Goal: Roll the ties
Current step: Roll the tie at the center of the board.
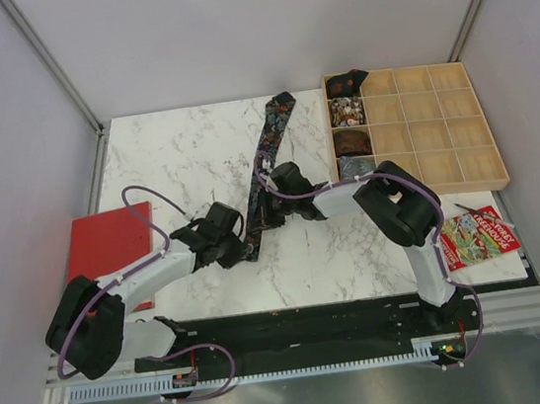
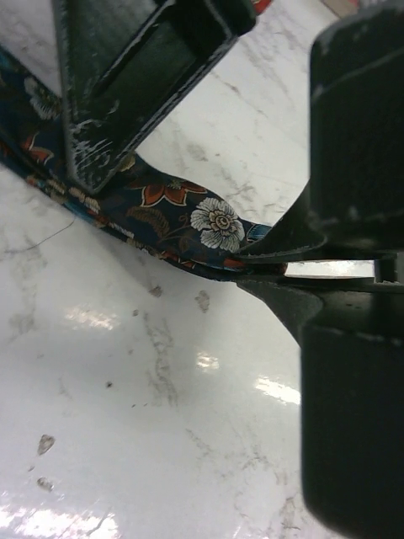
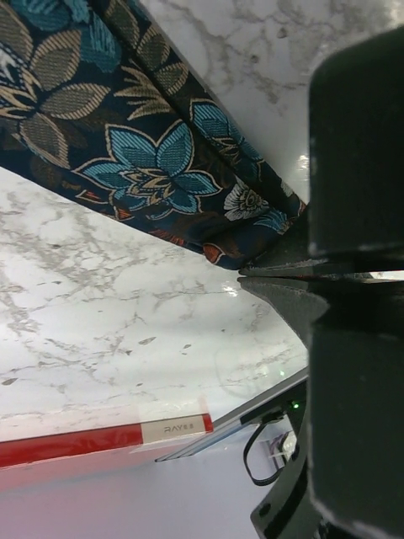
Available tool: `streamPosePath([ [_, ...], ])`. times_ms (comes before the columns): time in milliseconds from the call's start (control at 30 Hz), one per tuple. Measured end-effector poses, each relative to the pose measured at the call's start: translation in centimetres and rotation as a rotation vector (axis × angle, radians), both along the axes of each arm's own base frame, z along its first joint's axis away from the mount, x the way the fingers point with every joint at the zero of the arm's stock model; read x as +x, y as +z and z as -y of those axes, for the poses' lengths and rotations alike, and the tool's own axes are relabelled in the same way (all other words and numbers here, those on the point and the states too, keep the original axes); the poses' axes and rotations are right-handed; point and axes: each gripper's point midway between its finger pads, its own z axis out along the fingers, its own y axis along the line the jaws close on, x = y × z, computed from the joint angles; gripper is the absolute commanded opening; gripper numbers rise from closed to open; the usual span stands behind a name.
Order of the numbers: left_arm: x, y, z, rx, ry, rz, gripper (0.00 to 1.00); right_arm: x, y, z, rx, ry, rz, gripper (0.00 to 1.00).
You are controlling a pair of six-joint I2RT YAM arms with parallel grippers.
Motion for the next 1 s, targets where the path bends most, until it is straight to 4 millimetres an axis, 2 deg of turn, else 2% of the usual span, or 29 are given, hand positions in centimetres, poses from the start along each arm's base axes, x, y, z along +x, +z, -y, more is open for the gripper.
streamPosePath([
  [133,-1.2,1.8,0.3,-0.043,-0.077,0.015,0.02,-0.5,0.5,0.5,-0.023,0.002,-0.012,0.04],
  [300,-3.9,3.2,-0.4,-0.068,-0.153,-0.007,0.02,-1.1,2.1,0.8,-0.041,0.003,0.000,0.05],
  [400,-5.2,3.9,-0.7,-0.081,-0.189,-0.023,0.02,-1.7,3.5,0.3,-0.042,0.013,0.026,0.05],
  [567,-7.2,4.2,-1.7,-0.070,-0.213,-0.069,0.02,-3.5,4.5,-1.0,-0.053,0.046,0.050,0.05],
  [733,-8.0,4.9,-2.2,-0.052,-0.226,-0.101,0.02,-5.5,3.9,-1.8,-0.083,0.070,0.057,0.05],
  [900,-7.7,6.1,-2.0,-0.048,-0.233,-0.102,0.02,-7.8,2.2,-1.5,-0.128,0.090,0.038,0.05],
  [1000,-7.6,6.6,-1.9,-0.047,-0.234,-0.102,0.02,-8.5,1.4,-1.2,-0.148,0.094,0.028,0.05],
])
